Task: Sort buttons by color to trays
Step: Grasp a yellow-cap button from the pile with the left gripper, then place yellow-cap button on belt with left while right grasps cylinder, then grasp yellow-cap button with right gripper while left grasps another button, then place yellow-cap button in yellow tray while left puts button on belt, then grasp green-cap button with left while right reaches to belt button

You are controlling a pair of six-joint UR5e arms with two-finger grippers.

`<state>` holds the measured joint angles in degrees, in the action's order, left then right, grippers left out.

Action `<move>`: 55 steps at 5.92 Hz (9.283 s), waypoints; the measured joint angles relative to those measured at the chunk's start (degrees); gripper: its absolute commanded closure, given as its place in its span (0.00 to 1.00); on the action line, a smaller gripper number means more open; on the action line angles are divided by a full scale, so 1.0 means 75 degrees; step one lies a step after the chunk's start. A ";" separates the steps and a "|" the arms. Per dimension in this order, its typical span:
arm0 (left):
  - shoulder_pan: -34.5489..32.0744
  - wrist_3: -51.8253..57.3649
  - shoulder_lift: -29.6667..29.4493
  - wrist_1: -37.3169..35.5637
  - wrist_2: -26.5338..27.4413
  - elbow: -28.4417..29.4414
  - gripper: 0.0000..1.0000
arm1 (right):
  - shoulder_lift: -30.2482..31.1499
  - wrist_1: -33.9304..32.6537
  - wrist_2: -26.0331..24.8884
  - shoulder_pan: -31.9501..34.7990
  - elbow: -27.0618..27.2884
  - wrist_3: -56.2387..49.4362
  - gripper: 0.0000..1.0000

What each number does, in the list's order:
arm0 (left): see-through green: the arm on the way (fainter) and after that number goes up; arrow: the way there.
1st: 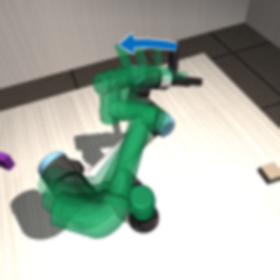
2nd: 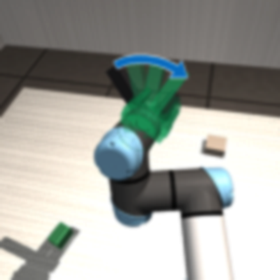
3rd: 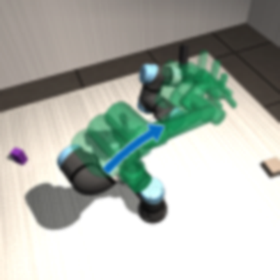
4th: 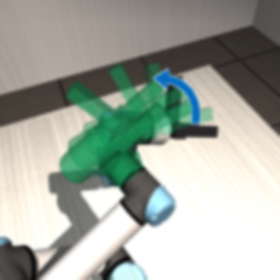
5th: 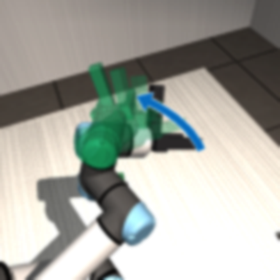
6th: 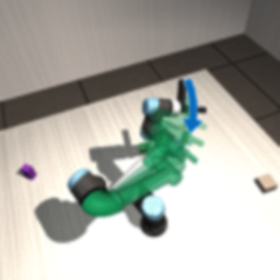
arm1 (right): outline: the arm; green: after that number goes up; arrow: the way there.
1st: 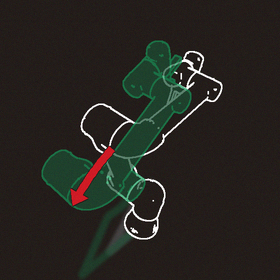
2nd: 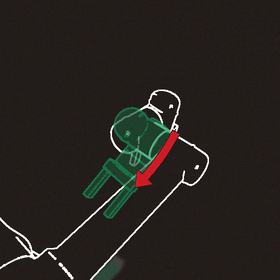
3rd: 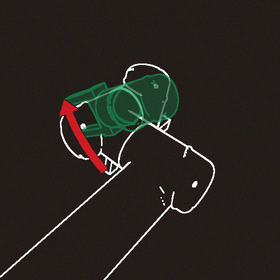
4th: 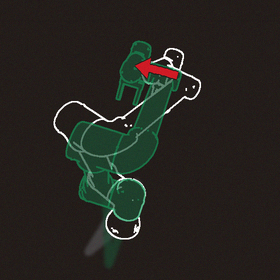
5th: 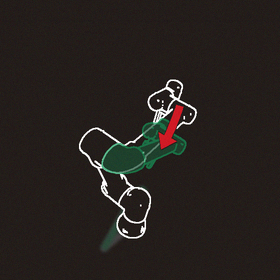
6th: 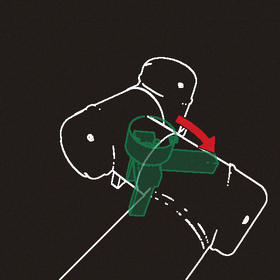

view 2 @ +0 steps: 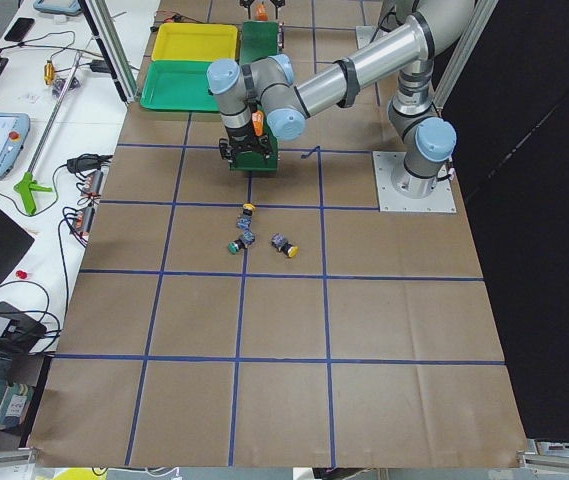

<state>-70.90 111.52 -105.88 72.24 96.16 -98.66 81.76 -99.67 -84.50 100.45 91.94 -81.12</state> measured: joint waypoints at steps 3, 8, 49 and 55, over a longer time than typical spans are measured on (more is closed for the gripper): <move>0.0513 0.2453 -0.0786 -0.1087 0.0030 0.0120 0.04 | 0.0018 -0.0095 0.0022 0.0012 0.0158 0.0173 0.00; 0.1186 0.3493 -0.1869 -0.2317 -0.0009 -0.0423 0.96 | 0.0022 -0.0137 -0.0018 0.0013 0.0122 0.0193 0.00; -0.2449 -0.3830 -0.0033 -0.1504 -0.1440 -0.0935 0.09 | -0.0970 -0.3418 -0.0846 -0.1037 0.0933 -0.1411 0.90; -0.0189 -0.0618 0.0160 -0.0681 -0.0944 -0.0546 0.03 | -0.3775 -0.3643 -0.0087 -0.2073 -0.1294 -0.2783 0.00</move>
<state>-72.32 106.89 -104.68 67.13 89.09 -102.76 53.45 -126.99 -85.15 84.91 82.23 -101.99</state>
